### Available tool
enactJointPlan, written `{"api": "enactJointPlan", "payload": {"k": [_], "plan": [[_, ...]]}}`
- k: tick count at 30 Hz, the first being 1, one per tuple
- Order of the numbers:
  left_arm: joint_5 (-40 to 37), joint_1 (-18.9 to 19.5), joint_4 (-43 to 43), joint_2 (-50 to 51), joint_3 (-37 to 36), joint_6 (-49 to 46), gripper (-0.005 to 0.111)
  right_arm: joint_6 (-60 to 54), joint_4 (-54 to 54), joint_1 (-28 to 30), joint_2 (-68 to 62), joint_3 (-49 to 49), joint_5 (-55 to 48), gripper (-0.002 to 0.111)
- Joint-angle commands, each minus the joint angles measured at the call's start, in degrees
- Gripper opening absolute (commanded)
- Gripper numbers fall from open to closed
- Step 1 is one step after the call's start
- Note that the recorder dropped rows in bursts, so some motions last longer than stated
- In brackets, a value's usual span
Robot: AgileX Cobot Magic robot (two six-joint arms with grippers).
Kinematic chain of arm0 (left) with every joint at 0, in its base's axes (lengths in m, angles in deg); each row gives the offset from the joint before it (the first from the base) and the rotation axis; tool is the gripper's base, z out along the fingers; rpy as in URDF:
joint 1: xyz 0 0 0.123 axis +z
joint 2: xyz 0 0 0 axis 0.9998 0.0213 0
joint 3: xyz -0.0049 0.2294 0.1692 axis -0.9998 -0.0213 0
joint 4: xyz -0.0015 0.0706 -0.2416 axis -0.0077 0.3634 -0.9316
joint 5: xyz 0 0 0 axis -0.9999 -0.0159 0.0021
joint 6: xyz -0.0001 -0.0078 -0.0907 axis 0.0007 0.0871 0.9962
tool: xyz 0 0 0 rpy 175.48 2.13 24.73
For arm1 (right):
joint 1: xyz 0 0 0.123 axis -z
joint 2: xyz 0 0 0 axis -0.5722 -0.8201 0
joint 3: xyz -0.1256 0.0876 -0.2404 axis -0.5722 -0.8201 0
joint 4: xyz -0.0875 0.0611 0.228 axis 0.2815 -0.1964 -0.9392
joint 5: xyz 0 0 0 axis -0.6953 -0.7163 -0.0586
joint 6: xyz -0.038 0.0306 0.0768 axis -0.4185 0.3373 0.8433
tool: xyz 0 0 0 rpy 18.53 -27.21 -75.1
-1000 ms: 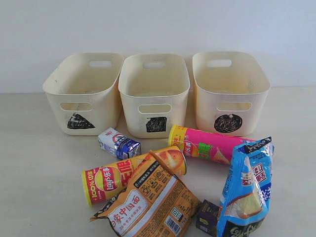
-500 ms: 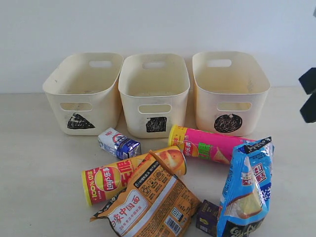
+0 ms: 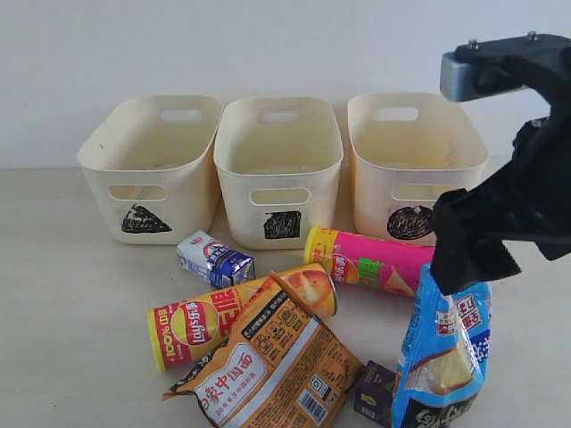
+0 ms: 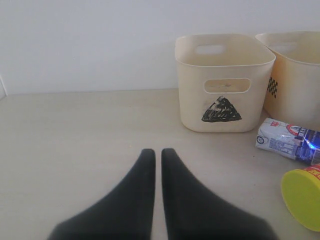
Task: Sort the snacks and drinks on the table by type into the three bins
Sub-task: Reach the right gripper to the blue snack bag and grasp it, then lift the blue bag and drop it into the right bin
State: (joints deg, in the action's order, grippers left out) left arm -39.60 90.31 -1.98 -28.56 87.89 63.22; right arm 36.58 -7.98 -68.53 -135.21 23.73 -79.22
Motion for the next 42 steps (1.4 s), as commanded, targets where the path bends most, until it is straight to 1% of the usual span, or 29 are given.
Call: {"api": "enactJointPlan", "payload": {"k": [1,4,6,10,12,18,24,25,26,31,32,33,34,37,42], "plan": [[0.34,0.00,-0.65,-0.05,-0.19,0.16,0.004,10.50,8.53,-6.43,-1.45,-3.73,4.62,0.083],[0.34,0.00,-0.65,-0.05,-0.19,0.16,0.004,20.33,16.58,-9.02,-3.85,-7.20,7.76,0.083],[0.34,0.00,-0.65,-0.05,-0.19,0.16,0.004,24.23,19.12,-9.94,-5.50,-9.32,10.63,0.083],[0.34,0.00,-0.65,-0.05,-0.19,0.16,0.004,26.20,18.68,-10.38,-9.15,-12.86,19.01,0.083],[0.34,0.00,-0.65,-0.05,-0.19,0.16,0.004,27.85,19.24,-10.38,-10.72,-13.63,21.43,0.083],[0.34,0.00,-0.65,-0.05,-0.19,0.16,0.004,28.67,19.75,-10.38,-16.63,-13.84,25.47,0.083],[0.34,0.00,-0.65,-0.05,-0.19,0.16,0.004,28.11,19.88,-10.38,-18.86,-13.84,25.79,0.081],[0.34,0.00,-0.65,-0.05,-0.19,0.16,0.004,27.76,19.76,-10.38,-18.62,-13.84,25.41,0.077],[0.34,0.00,-0.65,-0.05,-0.19,0.16,0.004,27.76,19.76,-10.38,-18.63,-13.84,24.71,0.071],[0.34,0.00,-0.65,-0.05,-0.19,0.16,0.004,26.13,19.88,-10.38,-18.52,-13.62,21.80,0.030],[0.34,0.00,-0.65,-0.05,-0.19,0.16,0.004,25.84,19.88,-10.38,-18.52,-13.62,21.14,0.010],[0.34,0.00,-0.65,-0.05,-0.19,0.16,0.004,25.71,19.88,-10.38,-18.36,-13.62,20.99,0.003],[0.34,0.00,-0.65,-0.05,-0.19,0.16,0.004,25.27,19.75,-10.38,-17.27,-13.58,20.75,0.000],[0.34,0.00,-0.65,-0.05,-0.19,0.16,0.004,24.30,19.74,-10.38,-13.92,-12.44,18.77,0.000],[0.34,0.00,-0.65,-0.05,-0.19,0.16,0.004,20.27,19.74,-10.38,-4.20,-6.98,11.09,0.000]]}}
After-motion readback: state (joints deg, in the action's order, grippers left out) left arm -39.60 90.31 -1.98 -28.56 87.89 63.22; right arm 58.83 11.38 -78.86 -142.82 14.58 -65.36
